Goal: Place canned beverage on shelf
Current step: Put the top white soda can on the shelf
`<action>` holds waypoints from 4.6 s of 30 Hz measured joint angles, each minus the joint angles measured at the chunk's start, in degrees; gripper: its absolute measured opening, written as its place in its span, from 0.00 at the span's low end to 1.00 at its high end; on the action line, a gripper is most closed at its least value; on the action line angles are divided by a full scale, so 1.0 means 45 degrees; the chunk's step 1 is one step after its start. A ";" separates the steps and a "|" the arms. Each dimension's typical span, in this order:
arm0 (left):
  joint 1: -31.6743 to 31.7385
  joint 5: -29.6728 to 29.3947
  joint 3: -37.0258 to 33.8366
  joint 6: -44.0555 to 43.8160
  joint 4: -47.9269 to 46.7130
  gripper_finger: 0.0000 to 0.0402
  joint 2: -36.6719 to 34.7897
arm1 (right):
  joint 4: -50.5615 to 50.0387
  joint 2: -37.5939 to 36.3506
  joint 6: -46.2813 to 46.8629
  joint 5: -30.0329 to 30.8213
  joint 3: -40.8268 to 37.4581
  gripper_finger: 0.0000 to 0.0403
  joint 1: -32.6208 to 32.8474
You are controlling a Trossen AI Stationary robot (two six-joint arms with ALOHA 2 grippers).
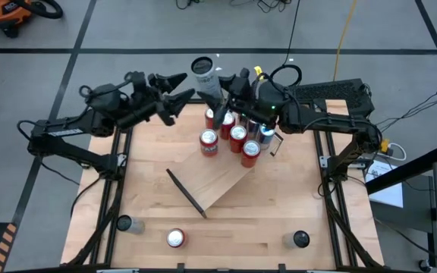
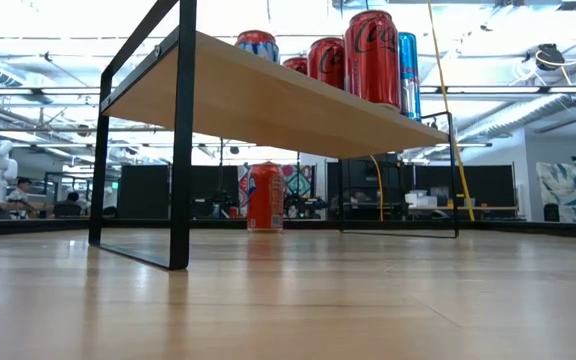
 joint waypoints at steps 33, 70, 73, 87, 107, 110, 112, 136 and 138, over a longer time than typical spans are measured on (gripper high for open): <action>0.0094 -0.0501 -0.0005 0.0280 0.0424 0.69 0.1033 | -0.2230 0.0225 -0.2016 -0.1086 0.0005 0.60 -0.0019; 0.0083 0.4843 -0.0019 -0.1721 0.1020 0.62 0.0447 | -0.3239 -0.0356 0.6042 -1.4929 0.0015 0.74 -0.2040; 0.0083 0.4872 -0.0019 -0.1761 0.1087 0.62 0.0442 | -0.3213 -0.0273 0.6158 -1.5064 0.0015 0.74 -0.1955; 0.0083 0.5125 0.0024 -0.1731 0.1466 0.62 0.0664 | -0.2114 0.0203 0.6776 -1.5718 -0.0019 0.71 -0.1501; 0.0097 0.3436 0.0024 -0.1688 0.1168 0.76 0.0736 | -0.1996 0.0208 0.6472 -1.5656 -0.0019 0.59 -0.1958; 0.0111 0.2508 0.0024 -0.1667 0.1141 0.86 0.0727 | -0.2043 0.0145 0.6500 -1.5616 -0.0019 0.56 -0.2252; 0.0107 0.2120 0.0020 -0.1451 0.1083 0.92 0.0677 | -0.2051 0.0137 0.6569 -1.5487 -0.0019 0.55 -0.2414; 0.0167 -0.1246 -0.0005 -0.0331 0.2129 0.98 0.0684 | -0.4594 -0.1204 0.2284 -0.7361 0.0010 0.57 -0.3016; 0.0213 -0.1621 -0.0010 -0.0340 0.2236 0.98 0.0695 | -0.4889 -0.1198 0.1781 -0.6348 0.0010 0.57 -0.2823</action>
